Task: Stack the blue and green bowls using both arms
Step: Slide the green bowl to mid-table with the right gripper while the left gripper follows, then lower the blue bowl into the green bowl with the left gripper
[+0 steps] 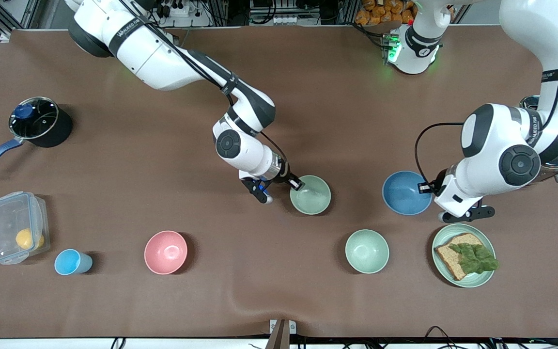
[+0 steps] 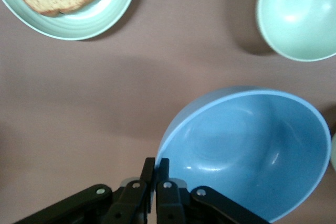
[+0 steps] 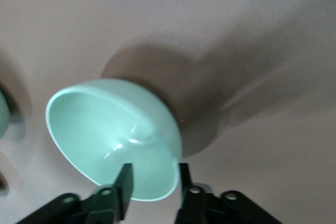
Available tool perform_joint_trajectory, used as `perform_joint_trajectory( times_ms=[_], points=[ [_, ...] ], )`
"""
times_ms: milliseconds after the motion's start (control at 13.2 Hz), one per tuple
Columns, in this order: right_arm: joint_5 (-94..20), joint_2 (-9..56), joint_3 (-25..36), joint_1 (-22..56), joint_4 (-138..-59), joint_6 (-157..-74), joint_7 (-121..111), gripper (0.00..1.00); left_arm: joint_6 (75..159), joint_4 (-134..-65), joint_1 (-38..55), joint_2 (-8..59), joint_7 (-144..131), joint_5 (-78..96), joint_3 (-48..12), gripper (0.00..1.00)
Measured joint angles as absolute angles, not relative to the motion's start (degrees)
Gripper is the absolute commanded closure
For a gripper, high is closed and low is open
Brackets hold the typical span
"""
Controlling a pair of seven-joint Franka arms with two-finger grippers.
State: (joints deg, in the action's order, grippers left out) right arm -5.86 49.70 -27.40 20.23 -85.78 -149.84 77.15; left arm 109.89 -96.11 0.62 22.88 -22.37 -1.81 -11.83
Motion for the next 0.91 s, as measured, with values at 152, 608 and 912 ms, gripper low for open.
perform_joint_trajectory(
  times_ms=[152,608,912],
  points=[
    [-5.86,49.68,-27.28,19.68,-84.99,-149.42,77.19,0.0,109.89,-94.59,3.07,23.59,-27.2,-0.67,-11.89,1.0],
    [-5.82,49.37,-24.91,17.0,-82.38,-143.27,87.47,0.0,110.05,-89.44,13.21,28.96,-43.31,0.43,-12.11,1.0],
    [-5.82,49.63,-21.69,17.39,-82.3,-142.94,94.65,0.0,110.67,-85.66,16.48,32.06,-47.41,0.87,-12.11,1.0]
  ],
)
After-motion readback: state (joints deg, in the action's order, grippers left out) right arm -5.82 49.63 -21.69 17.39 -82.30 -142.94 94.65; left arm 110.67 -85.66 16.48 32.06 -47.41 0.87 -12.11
